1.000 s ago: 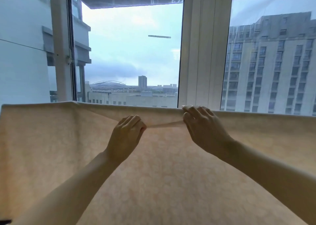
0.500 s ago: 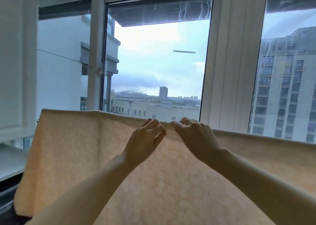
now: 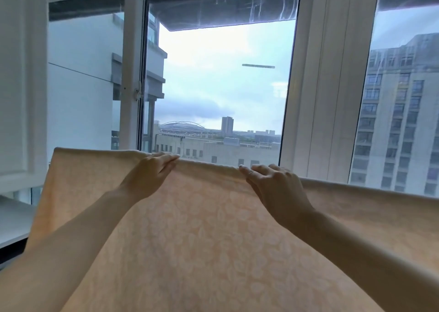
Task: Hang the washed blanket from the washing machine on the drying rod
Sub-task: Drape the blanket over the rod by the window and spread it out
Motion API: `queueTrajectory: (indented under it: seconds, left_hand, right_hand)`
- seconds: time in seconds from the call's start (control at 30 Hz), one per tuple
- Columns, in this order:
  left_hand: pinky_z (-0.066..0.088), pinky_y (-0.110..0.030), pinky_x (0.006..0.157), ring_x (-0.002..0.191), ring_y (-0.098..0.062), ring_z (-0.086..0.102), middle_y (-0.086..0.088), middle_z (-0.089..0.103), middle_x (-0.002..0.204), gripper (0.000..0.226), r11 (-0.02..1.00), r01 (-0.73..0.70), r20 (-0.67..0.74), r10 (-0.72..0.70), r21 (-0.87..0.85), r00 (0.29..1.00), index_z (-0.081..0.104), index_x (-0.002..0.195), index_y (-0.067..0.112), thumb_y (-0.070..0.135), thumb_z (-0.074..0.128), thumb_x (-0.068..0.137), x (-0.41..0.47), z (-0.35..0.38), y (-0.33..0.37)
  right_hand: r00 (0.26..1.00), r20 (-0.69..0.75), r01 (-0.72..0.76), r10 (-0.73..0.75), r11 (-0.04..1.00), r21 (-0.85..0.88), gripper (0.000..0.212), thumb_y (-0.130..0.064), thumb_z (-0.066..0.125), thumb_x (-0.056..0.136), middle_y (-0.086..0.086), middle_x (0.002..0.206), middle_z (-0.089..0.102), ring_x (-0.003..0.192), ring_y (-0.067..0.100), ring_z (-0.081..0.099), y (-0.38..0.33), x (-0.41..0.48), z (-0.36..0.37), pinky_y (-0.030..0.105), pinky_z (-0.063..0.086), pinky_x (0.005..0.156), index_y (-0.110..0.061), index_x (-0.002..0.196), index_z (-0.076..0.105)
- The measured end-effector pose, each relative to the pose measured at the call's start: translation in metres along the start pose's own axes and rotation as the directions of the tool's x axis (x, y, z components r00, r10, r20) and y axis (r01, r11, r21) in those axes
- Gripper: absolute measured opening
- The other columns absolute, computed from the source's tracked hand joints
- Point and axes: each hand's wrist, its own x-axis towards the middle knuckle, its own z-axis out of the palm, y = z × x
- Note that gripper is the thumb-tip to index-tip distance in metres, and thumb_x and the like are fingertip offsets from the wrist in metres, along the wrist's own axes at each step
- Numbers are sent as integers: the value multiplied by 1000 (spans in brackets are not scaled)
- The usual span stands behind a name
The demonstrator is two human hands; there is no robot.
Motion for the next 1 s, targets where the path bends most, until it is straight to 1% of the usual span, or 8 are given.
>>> queueTrajectory:
  seconds: [0.2,0.37,0.47,0.6,0.67,0.73,0.83,1.0]
  left_hand:
    - [53,-19,64,74,-14,71,2,75,94,18,951,-150,-76,176,271,981,75,101,15,19,65,87,5,-14,-4]
    - [53,-21,54,62,-16,69,-1,73,80,5,922,-155,-147,219,356,965,73,88,12,12,71,83,11,-11,-1]
    - [51,-23,53,61,-16,67,-2,70,77,4,924,-104,-184,182,368,966,68,85,12,14,67,87,7,-4,-5]
    - [54,-26,57,65,-18,68,-2,69,78,5,925,-115,-229,208,363,951,67,86,10,14,69,84,1,-2,-8]
    - [55,-26,60,68,-18,67,-2,68,80,6,913,-164,-239,266,374,934,68,87,10,15,68,84,-3,-2,-12]
    - [56,-30,67,73,-18,65,-3,67,83,6,893,-212,-249,326,396,912,68,89,10,15,65,89,-8,-1,-21]
    - [54,-33,74,75,-17,61,-2,65,83,22,883,-264,-250,377,389,892,67,88,12,22,49,94,-17,-1,-30]
    - [55,-32,74,73,-14,62,1,67,81,22,882,-368,-214,437,295,874,70,88,12,22,52,93,-27,2,-43]
  right_hand:
    - [999,-27,-24,25,999,22,37,-31,70,85,-3,97,73,75,15,69,-10,2,-3,32,59,66,-22,121,65]
    - [998,55,-6,11,996,-94,55,-59,65,77,1,87,72,63,17,67,-7,5,-6,34,57,54,-17,113,67]
    - [997,73,-19,28,992,-121,52,-64,55,81,-3,74,67,54,13,62,-9,10,-7,31,54,49,-18,104,68]
    - [991,120,-44,55,995,-90,39,-56,52,89,-6,67,62,51,11,59,-23,25,-8,29,53,49,-19,90,65]
    - [983,184,-26,30,999,-25,21,-36,56,94,-3,83,64,65,14,64,-30,34,-5,33,56,59,-17,102,61]
    - [970,242,-4,-7,999,42,20,-19,54,96,-1,97,63,78,18,66,-39,45,-1,36,57,69,-16,116,55]
    - [963,267,6,-33,995,102,24,-24,51,98,1,105,62,86,20,67,-59,64,6,38,57,74,-14,120,53]
    - [957,288,-16,-36,985,174,31,-30,55,96,5,114,60,98,26,64,-101,97,23,40,54,80,-14,123,53]
